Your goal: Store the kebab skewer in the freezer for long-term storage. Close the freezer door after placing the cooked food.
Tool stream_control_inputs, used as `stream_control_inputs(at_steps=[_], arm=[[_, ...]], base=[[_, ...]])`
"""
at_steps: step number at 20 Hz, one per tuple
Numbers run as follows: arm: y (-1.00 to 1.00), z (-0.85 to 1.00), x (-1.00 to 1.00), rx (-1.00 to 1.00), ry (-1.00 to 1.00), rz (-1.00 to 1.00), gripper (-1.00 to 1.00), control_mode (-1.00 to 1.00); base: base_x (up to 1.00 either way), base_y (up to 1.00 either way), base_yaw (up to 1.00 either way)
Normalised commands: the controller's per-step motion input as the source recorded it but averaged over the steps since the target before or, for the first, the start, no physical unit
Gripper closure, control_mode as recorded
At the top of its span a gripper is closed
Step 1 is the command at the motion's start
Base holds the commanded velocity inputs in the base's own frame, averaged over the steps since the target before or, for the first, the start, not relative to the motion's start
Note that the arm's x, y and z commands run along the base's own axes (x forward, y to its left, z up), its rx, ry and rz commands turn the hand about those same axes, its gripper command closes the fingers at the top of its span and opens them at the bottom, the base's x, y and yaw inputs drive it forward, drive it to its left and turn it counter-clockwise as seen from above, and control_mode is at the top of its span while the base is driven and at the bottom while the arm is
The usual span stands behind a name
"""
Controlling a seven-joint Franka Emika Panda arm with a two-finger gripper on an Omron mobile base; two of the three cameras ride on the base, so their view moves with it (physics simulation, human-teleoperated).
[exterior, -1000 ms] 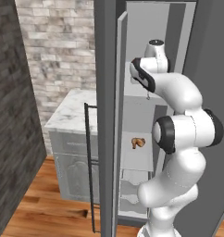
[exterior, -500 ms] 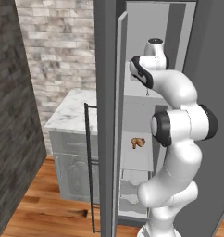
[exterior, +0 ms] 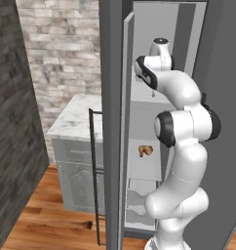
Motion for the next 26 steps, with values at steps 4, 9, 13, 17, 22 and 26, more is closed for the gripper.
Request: stream_control_inputs(at_steps=[4,9,13,17,22,26], arm=[[0.01,-0.02,0.22,0.00,0.00,0.00,-1.00,-1.00],[0.00,0.00,0.01,0.00,0.00,0.00,-1.00,-1.00],[0.00,0.00,0.00,0.00,0.00,0.00,-1.00,-1.00],[0.00,0.00,0.00,0.00,0.00,0.00,-1.00,-1.00],[0.03,0.00,-0.04,0.00,0.00,-0.02,-1.00,-1.00],[0.06,0.00,-0.34,0.00,0.00,-0.04,-1.00,-1.00]], base=[[0.00,0.00,0.00],[0.00,0.00,0.00],[0.00,0.00,0.00],[0.00,0.00,0.00],[0.00,0.00,0.00],[0.00,0.00,0.00]])
